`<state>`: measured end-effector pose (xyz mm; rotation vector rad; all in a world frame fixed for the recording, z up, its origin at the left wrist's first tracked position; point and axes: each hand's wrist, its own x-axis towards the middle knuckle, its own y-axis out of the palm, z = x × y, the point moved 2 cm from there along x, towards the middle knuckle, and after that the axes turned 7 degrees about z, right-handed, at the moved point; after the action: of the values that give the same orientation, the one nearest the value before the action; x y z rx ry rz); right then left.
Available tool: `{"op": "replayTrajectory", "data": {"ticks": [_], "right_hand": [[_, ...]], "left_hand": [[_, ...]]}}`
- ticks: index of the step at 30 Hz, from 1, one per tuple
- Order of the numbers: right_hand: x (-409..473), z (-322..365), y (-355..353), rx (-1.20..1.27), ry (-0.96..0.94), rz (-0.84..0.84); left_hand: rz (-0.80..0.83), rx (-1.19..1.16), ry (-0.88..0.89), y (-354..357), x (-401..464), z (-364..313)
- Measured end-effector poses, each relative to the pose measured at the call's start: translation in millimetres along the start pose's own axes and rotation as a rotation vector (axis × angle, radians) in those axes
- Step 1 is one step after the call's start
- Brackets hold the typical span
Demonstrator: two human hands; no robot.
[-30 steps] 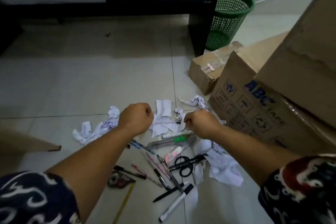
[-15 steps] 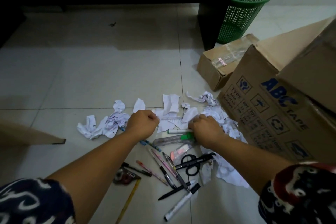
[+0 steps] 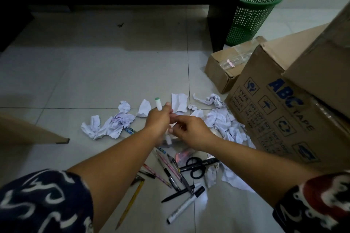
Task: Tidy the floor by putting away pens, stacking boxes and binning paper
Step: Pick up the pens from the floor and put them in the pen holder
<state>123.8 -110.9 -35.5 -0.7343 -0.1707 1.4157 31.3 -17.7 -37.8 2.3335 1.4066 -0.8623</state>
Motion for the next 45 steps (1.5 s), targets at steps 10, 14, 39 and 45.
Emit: {"op": "replayTrajectory", "data": {"ticks": [10, 14, 39, 45], "right_hand": [[-15.6, -62.2, -1.0, -0.73, 0.225, 0.161], [-9.3, -58.1, -4.2, -0.623, 0.23, 0.097], [-0.9, -24.2, -39.8, 0.228, 0.168, -0.15], [-20.9, -56.4, -4.7, -0.649, 0.011, 0.264]], "left_hand": [[0.079, 0.082, -0.029, -17.4, 11.8, -4.4], [0.16, 0.299, 0.053, -12.9, 11.0, -9.1], [0.299, 0.115, 0.003, -4.0, -8.5, -16.6], [0.216, 0.088, 0.0, -18.9, 0.6, -12.6]]}}
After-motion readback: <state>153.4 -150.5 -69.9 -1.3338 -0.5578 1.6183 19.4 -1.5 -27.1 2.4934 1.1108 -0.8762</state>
